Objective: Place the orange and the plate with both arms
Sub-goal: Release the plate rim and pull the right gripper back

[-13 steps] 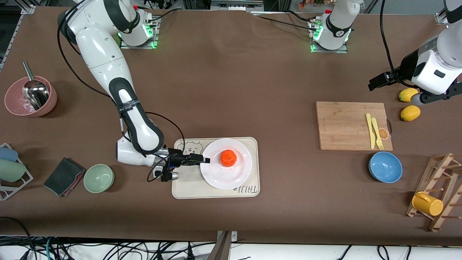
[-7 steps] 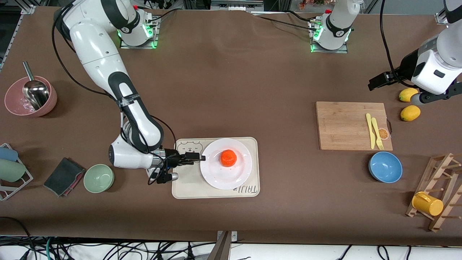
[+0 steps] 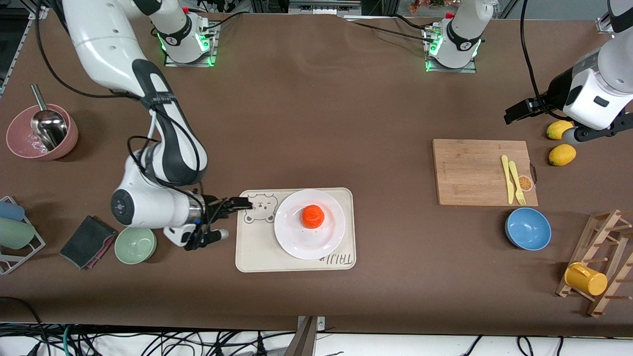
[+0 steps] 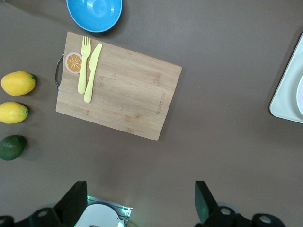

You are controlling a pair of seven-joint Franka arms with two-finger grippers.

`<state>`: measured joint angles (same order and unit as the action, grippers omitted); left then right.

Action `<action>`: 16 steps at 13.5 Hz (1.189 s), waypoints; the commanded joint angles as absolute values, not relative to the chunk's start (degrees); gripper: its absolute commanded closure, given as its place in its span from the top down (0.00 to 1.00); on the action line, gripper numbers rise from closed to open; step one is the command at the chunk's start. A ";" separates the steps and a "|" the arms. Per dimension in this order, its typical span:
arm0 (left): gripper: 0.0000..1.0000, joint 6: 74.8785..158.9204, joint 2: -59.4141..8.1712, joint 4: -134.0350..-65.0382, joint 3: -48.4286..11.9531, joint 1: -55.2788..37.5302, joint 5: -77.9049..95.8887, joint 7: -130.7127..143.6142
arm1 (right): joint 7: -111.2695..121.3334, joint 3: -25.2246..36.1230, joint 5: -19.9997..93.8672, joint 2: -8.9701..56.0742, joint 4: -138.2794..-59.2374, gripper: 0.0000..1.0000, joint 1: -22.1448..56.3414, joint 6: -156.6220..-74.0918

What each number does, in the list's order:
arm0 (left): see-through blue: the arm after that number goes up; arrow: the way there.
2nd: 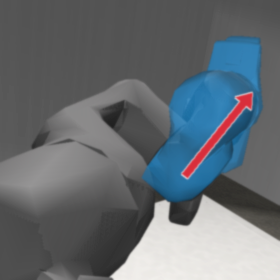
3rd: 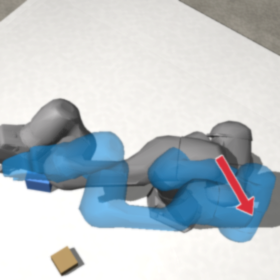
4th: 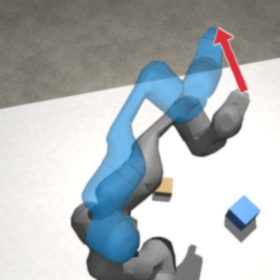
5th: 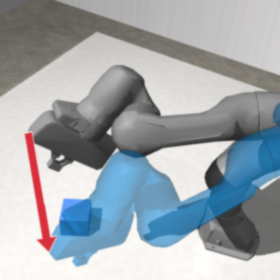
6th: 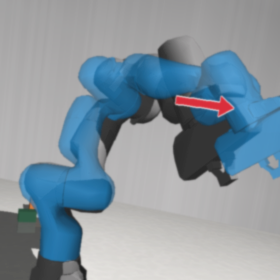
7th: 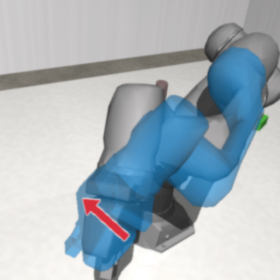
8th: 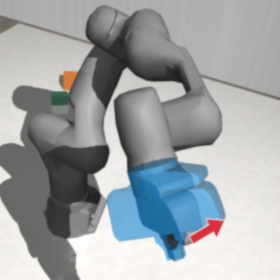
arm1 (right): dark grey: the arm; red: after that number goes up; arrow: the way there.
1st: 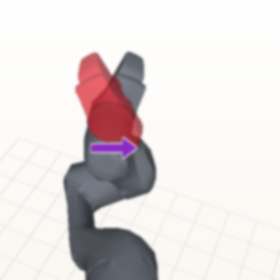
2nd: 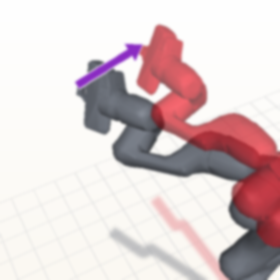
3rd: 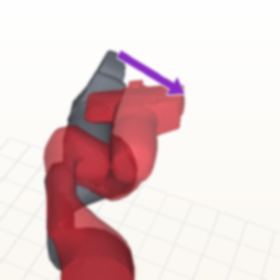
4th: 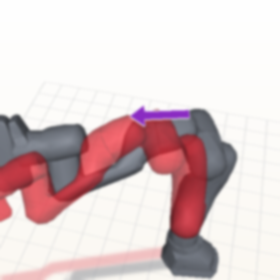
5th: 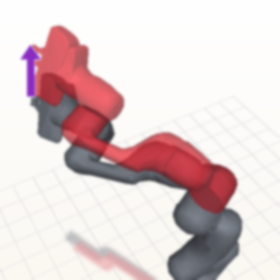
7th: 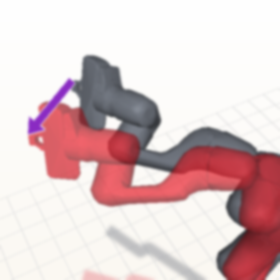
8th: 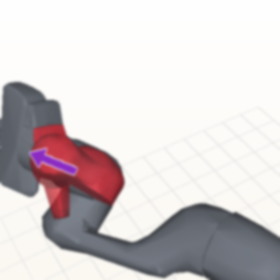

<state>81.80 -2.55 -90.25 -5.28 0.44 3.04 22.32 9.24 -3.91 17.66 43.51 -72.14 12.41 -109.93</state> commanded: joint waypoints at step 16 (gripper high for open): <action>1.00 80.95 -1.93 -90.00 -5.01 0.44 2.90 21.18 | 5.71 2.24 -4.04 -6.21 -105.24 1.00 5.49 -95.06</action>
